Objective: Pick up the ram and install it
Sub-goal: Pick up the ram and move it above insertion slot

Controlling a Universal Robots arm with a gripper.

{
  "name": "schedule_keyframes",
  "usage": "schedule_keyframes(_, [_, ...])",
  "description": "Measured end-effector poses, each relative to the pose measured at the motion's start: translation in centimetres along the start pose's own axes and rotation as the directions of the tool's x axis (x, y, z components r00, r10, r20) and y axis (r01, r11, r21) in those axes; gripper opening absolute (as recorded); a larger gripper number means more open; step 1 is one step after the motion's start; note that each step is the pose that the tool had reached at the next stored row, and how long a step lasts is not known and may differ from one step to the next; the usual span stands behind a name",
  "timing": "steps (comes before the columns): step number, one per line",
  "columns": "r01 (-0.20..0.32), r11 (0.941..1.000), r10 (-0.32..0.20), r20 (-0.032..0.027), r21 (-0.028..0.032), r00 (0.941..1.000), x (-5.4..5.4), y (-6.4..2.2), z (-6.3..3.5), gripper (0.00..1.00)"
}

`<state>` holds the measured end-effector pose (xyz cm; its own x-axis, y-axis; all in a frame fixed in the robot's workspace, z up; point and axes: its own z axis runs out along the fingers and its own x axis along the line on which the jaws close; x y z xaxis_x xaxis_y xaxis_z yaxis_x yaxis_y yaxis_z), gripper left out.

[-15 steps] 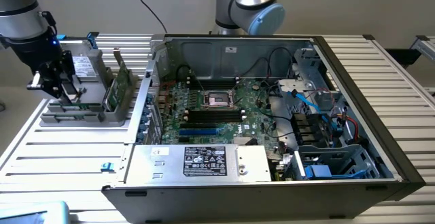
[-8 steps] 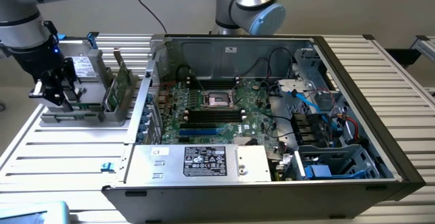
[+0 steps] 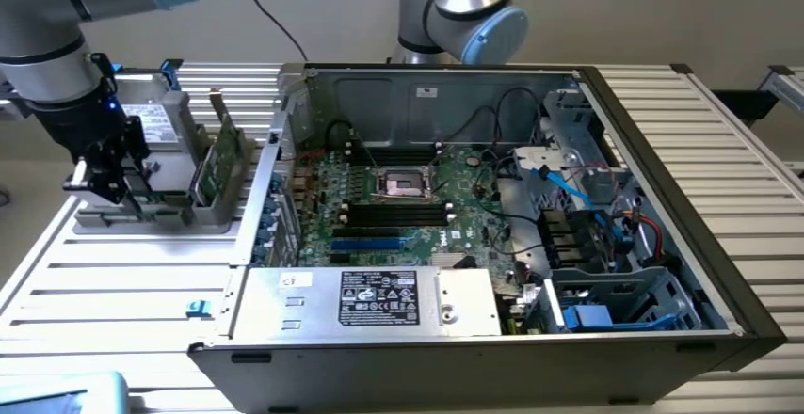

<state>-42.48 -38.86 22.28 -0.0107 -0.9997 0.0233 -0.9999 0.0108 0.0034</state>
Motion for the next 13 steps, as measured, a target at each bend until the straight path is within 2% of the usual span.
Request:
schedule_keyframes(4, [0.000, 1.0000, 0.000, -0.0001, 0.0001, 1.0000, 0.0, 0.14, 0.73, 0.43])
schedule_keyframes(9, [0.000, 1.0000, 0.000, -0.0001, 0.0000, 1.0000, 0.0, 0.17, 1.05, 0.43])
schedule_keyframes(13, [0.000, 1.0000, 0.000, -0.0001, 0.0001, 1.0000, 0.0, 0.17, 1.72, 0.43])
